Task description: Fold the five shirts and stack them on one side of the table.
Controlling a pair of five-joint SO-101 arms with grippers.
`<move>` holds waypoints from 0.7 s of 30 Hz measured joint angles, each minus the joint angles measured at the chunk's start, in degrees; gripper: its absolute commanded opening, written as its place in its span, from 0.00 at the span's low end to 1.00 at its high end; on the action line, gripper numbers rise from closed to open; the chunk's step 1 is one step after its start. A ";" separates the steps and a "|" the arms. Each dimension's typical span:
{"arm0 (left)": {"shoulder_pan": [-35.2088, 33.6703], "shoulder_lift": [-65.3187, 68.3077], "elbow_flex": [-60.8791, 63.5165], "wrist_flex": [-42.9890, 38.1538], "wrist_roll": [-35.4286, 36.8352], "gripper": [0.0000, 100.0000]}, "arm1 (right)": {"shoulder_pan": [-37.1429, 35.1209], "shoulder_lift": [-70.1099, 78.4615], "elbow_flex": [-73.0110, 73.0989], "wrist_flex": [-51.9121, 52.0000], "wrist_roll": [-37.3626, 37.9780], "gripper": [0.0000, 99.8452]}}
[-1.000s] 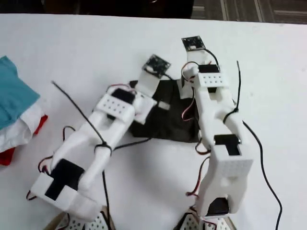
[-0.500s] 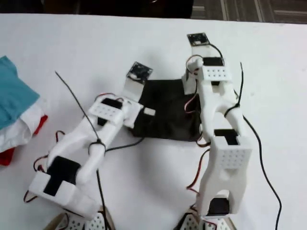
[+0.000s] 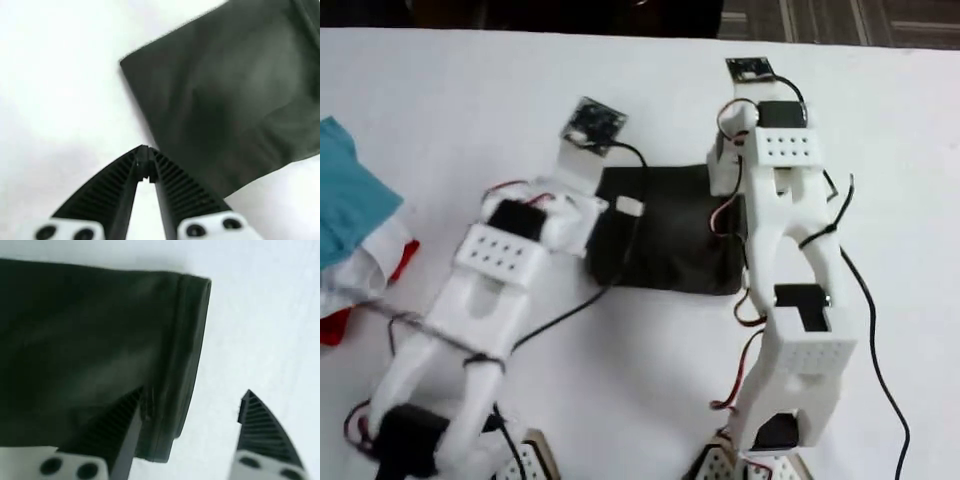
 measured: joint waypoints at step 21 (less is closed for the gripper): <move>-20.75 -5.71 11.69 -5.98 0.00 0.03 | -3.08 24.97 -14.33 0.09 -3.34 0.42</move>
